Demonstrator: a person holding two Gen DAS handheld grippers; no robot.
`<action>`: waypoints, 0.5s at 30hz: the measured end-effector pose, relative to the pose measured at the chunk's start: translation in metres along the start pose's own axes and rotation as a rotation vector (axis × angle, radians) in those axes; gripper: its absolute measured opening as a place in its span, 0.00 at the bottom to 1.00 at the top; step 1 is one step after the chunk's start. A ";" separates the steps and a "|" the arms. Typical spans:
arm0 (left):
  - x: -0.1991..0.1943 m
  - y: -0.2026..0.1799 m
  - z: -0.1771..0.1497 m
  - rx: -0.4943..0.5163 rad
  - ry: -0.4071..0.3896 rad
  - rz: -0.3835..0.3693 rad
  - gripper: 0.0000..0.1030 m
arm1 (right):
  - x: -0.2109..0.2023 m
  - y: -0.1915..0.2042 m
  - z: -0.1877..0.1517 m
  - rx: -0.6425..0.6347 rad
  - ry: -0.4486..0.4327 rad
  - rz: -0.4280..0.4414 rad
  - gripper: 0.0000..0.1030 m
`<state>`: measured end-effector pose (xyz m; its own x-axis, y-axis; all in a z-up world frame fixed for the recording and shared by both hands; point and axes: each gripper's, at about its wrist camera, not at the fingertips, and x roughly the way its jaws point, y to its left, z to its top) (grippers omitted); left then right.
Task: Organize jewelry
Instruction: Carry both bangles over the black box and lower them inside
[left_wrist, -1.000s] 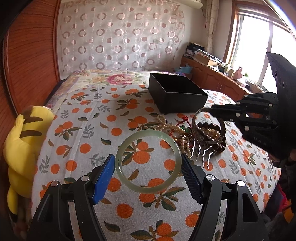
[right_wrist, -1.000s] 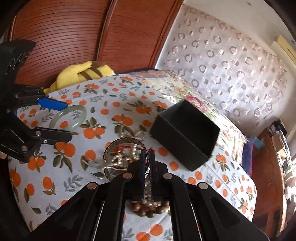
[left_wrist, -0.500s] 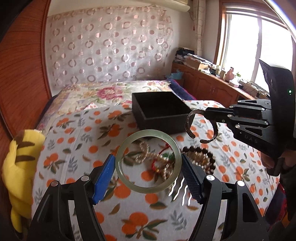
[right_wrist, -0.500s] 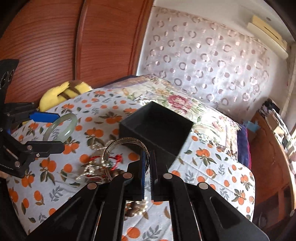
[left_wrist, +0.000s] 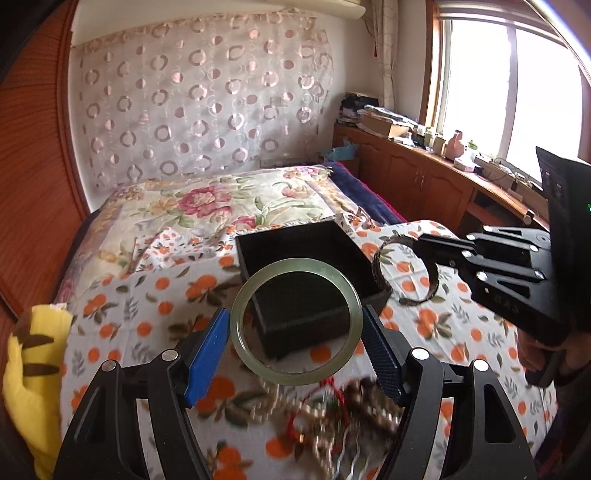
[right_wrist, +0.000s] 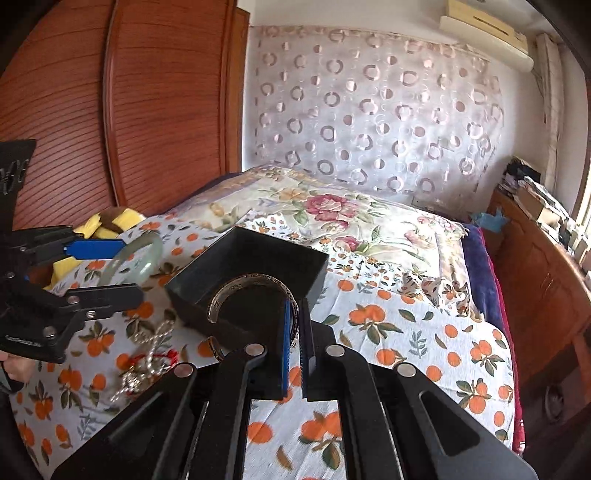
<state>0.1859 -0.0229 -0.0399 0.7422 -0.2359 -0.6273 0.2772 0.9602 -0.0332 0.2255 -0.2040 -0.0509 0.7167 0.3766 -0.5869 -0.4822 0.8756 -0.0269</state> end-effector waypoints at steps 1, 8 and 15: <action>0.007 -0.001 0.005 0.005 0.005 0.001 0.66 | 0.003 -0.003 0.001 0.005 -0.001 0.004 0.05; 0.044 -0.001 0.026 0.021 0.040 0.009 0.66 | 0.023 -0.018 0.013 0.032 -0.007 0.025 0.05; 0.064 -0.002 0.030 0.026 0.073 0.000 0.67 | 0.038 -0.025 0.025 0.037 -0.013 0.049 0.05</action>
<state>0.2510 -0.0444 -0.0565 0.6959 -0.2233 -0.6826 0.2935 0.9559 -0.0135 0.2773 -0.2040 -0.0517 0.6993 0.4233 -0.5759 -0.4983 0.8664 0.0317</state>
